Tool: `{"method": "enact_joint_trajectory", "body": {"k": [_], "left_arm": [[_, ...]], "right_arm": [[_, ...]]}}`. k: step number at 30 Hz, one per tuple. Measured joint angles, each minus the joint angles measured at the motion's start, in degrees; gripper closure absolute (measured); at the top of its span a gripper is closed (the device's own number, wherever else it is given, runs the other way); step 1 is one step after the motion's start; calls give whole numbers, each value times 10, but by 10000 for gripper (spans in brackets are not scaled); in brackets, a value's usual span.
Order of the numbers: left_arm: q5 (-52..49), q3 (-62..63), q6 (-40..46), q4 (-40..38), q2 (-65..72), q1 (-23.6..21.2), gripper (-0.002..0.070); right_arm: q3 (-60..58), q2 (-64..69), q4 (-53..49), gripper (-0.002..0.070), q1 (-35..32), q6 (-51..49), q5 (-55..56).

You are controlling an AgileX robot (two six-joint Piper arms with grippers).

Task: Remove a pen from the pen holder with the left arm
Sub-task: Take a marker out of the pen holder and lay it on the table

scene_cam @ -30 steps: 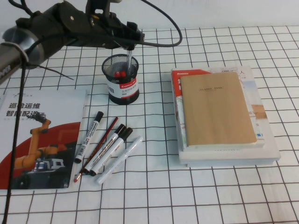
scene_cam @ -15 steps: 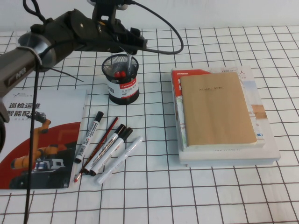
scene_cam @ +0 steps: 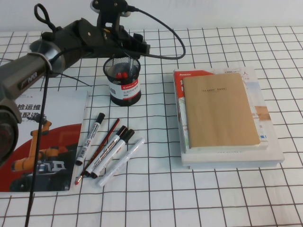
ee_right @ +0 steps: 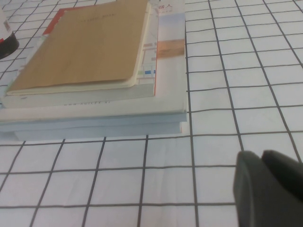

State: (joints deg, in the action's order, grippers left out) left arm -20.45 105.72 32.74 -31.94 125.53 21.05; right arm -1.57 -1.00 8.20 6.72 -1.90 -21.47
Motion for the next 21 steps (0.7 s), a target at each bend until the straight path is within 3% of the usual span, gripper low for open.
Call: {"method": "enact_joint_trajectory", "body": {"k": [21], "left_arm": [[26,3,7,-5,14,0,279]], "right_arm": [[0,0,0,691,0,0,0]]}}
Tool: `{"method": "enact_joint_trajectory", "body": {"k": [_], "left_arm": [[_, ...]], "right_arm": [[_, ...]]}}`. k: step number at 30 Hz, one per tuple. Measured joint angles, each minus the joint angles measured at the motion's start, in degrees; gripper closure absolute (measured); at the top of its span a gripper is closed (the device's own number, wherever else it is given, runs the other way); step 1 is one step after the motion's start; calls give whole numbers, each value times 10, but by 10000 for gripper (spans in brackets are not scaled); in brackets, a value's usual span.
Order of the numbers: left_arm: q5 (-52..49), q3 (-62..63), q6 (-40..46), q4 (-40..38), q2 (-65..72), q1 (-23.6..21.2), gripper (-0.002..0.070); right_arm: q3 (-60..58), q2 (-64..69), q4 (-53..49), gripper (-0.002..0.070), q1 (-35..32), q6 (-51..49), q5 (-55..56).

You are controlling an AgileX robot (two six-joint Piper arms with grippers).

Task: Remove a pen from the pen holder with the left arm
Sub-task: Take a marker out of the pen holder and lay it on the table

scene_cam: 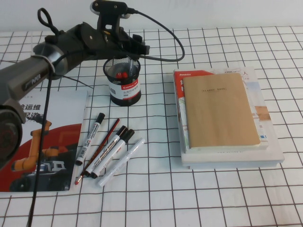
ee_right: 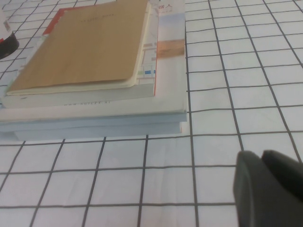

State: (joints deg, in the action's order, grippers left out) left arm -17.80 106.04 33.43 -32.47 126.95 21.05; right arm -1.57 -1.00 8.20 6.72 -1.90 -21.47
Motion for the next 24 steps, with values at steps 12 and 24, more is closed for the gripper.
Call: {"method": "enact_joint_trajectory", "body": {"k": [12,24], "left_arm": [[0,0,0,-5,4,0,519],[0,0,2,-44,0,0,605]], "right_arm": [[0,0,0,690,0,0,0],[0,0,0,690,0,0,0]]}}
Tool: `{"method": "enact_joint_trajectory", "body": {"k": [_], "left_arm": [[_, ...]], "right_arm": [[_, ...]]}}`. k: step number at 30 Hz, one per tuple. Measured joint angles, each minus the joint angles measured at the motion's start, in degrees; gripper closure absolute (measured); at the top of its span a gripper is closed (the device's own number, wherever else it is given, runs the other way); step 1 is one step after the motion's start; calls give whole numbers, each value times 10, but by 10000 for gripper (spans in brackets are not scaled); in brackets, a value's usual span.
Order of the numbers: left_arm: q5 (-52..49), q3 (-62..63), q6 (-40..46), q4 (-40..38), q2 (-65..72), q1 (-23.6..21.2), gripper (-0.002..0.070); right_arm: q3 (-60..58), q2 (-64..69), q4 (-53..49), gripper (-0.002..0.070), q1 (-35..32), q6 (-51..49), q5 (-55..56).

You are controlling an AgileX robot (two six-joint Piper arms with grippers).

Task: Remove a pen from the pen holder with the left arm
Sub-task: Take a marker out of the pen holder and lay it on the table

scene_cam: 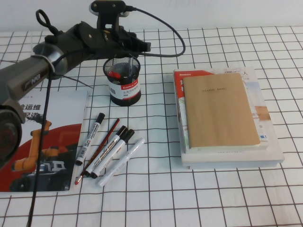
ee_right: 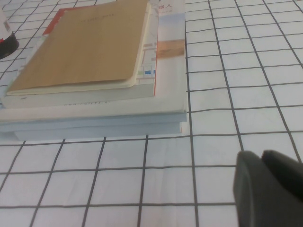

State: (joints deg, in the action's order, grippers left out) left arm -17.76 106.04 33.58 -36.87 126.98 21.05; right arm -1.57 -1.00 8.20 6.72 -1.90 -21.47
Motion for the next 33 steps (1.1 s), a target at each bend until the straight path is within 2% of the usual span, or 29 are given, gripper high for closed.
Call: {"method": "enact_joint_trajectory", "body": {"k": [7,15,19,26,33], "left_arm": [[-14,0,0,0,-60,0,606],[-104,0,3,24,-163,0,606],[-156,0,-15,66,-209,0,606],[-263,0,-104,171,-267,0,606],[-389,0,-145,228,-290,0,606]], "right_arm": [[0,0,0,690,0,0,0],[0,0,0,690,0,0,0],[0,0,0,690,0,0,0],[0,0,0,690,0,0,0],[0,0,0,690,0,0,0]]}}
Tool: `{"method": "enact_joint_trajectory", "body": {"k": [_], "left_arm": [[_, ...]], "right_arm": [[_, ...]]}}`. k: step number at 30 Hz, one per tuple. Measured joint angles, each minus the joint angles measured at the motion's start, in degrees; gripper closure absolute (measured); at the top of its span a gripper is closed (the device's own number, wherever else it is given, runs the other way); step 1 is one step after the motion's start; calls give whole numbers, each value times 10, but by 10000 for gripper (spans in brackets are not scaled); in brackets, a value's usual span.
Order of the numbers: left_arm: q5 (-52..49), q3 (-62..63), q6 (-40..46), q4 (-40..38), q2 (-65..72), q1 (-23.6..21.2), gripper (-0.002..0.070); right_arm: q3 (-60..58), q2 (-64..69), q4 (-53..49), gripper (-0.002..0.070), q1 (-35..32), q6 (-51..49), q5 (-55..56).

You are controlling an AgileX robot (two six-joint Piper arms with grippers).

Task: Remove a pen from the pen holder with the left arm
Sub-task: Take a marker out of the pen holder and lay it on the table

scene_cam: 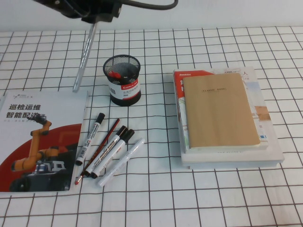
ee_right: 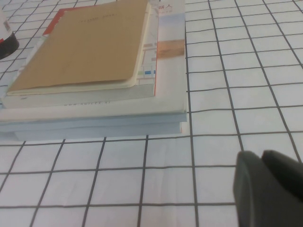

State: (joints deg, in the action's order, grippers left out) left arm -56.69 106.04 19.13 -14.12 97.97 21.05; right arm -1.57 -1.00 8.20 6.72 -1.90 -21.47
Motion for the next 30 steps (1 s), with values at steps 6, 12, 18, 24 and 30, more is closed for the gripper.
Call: {"method": "enact_joint_trajectory", "body": {"k": [6,12,18,24,30], "left_arm": [[-45,0,-36,59,-24,10,606],[-69,-18,-75,99,-73,63,606],[-35,-145,-128,156,-123,130,606],[13,-266,-144,156,-144,143,606],[44,-313,-125,157,-110,143,606]], "right_arm": [[0,0,0,691,0,0,0],[0,0,0,690,0,0,0],[0,0,0,690,0,0,0],[0,0,0,690,0,0,0],[0,0,0,690,0,0,0]]}}
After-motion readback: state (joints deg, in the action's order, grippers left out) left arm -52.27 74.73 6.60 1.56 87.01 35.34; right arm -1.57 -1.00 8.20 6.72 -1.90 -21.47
